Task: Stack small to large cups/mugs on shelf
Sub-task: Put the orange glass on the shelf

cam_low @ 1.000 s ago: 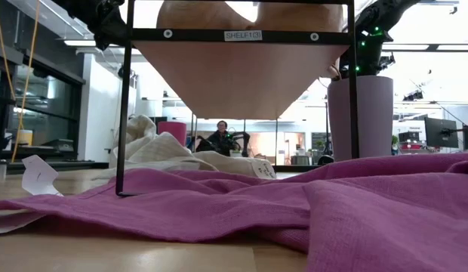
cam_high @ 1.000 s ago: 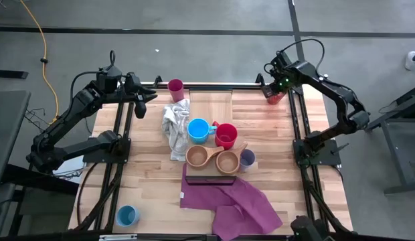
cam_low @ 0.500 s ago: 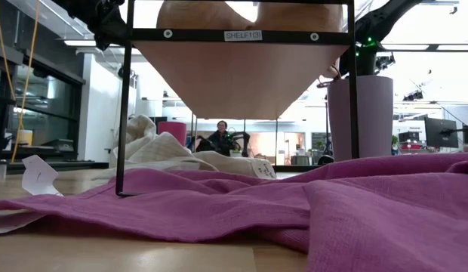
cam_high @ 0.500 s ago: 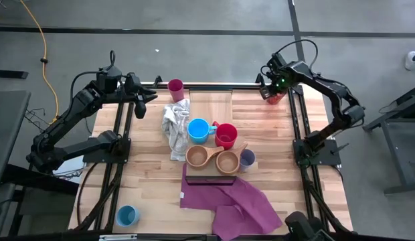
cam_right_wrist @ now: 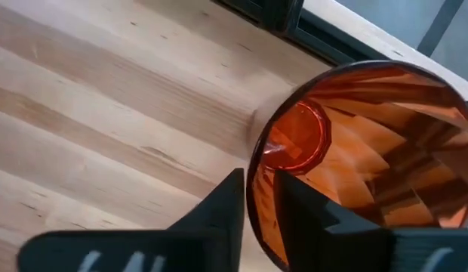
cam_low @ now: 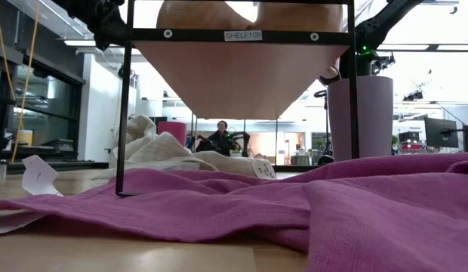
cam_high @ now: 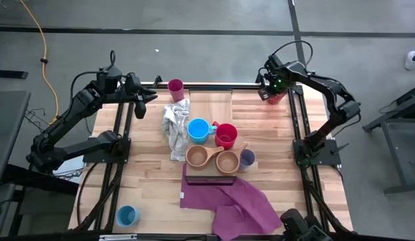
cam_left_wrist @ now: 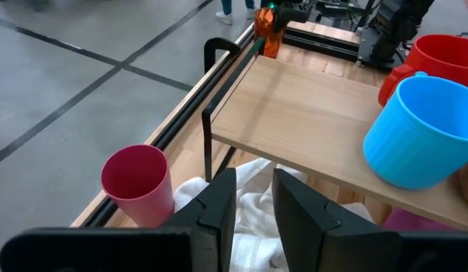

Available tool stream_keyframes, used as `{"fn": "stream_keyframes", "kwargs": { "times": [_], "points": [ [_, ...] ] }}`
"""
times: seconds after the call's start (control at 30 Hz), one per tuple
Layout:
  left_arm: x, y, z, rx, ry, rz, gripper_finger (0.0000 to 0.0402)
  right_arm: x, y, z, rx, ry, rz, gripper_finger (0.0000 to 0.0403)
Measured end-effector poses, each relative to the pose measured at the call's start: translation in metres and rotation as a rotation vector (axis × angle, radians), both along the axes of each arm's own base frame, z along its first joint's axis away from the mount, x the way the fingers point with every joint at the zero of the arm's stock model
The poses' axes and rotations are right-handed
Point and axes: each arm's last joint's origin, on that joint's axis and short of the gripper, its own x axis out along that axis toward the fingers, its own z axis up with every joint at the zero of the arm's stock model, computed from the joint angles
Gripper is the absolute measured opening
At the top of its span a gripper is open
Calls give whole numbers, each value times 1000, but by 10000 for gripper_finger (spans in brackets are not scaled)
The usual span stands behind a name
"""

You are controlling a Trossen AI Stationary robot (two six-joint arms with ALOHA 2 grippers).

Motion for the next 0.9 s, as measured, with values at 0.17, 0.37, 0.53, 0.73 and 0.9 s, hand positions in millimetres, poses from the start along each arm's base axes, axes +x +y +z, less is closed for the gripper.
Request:
{"fn": "stream_keyframes", "kwargs": {
  "times": [0.17,0.37,0.53,0.73,0.9],
  "points": [
    [0,0,0,4,3,-3,76,0,0,0,-2,3,14,9],
    [0,0,0,4,4,-3,76,1,1,0,-4,8,26,4],
    [0,0,0,4,3,-2,76,6,10,11,-31,-14,66,2],
    [0,0,0,1,-1,-11,76,4,34,42,-113,-79,89,1],
    [0,0,0,-1,-5,-18,76,-9,61,76,-212,-170,70,1]
  ]
}}
